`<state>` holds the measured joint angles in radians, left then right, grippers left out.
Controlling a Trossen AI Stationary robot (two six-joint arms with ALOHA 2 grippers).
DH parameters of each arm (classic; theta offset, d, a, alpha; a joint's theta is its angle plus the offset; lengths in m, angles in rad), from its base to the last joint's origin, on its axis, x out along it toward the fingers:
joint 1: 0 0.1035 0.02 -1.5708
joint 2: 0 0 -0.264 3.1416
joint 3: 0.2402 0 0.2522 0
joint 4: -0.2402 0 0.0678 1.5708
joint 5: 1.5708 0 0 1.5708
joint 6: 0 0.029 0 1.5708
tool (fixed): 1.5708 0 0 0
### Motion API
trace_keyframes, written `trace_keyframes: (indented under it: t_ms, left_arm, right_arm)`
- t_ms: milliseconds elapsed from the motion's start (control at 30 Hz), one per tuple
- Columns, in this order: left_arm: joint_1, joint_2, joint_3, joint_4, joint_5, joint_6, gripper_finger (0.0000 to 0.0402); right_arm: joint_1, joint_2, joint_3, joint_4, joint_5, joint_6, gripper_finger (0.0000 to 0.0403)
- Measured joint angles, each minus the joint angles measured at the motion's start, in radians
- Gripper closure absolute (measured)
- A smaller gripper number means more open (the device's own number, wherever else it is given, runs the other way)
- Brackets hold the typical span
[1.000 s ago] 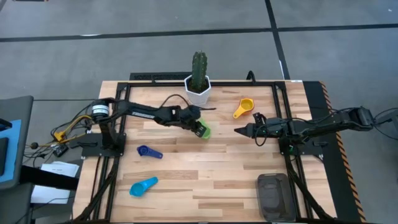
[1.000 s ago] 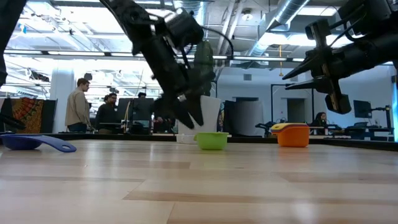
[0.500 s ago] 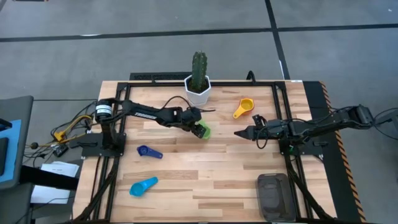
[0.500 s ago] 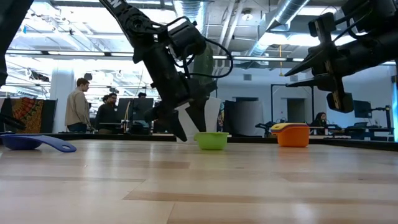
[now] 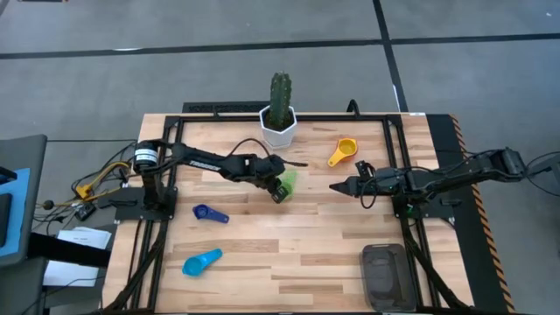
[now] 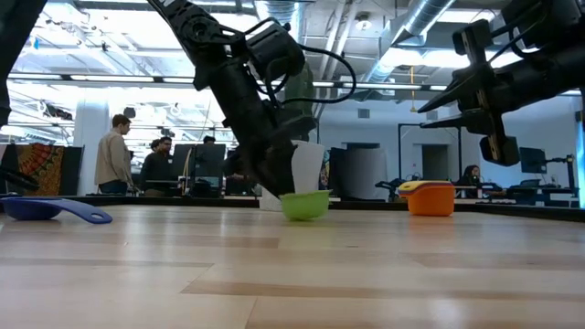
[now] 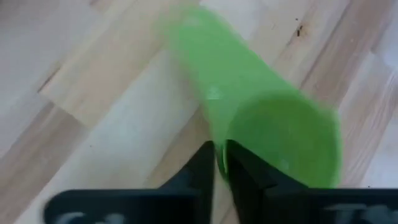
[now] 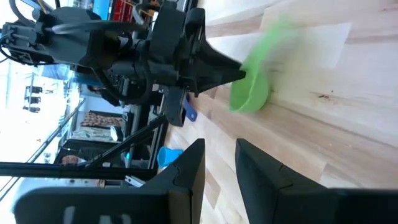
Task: Nest measuring cups in basket
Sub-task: Stack the green measuring cup on top of the yellow measuring cup
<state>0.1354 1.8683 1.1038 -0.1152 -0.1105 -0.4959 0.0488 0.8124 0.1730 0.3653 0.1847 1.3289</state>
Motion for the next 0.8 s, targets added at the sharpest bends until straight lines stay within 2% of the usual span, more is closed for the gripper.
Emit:
trace_keyframes:
  t_ms: [133,300,467,600,800]
  left_arm:
    - [0.001,0.0,0.0,0.003,0.005,0.109,0.0392]
    - [0.0,-0.031,0.0,-0.018,0.06,0.345,0.0398]
    - [-0.013,-0.137,0.0,-0.065,0.041,0.635,0.04]
    - [-0.033,-0.24,0.0,-0.096,0.031,0.885,0.0401]
    - [-0.074,-0.367,0.001,-0.17,0.025,1.176,0.0401]
  right_arm:
    - [-0.011,0.0,0.0,0.003,0.0,-0.017,0.029]
    - [-0.02,0.0,0.0,0.021,-0.012,-0.041,0.029]
    - [-0.041,0.0,0.047,0.012,-0.12,-0.13,0.029]
    - [-0.08,0.0,0.169,-0.126,-0.201,-0.279,0.029]
    - [-0.158,0.033,0.449,-0.47,-0.33,-0.568,0.0285]
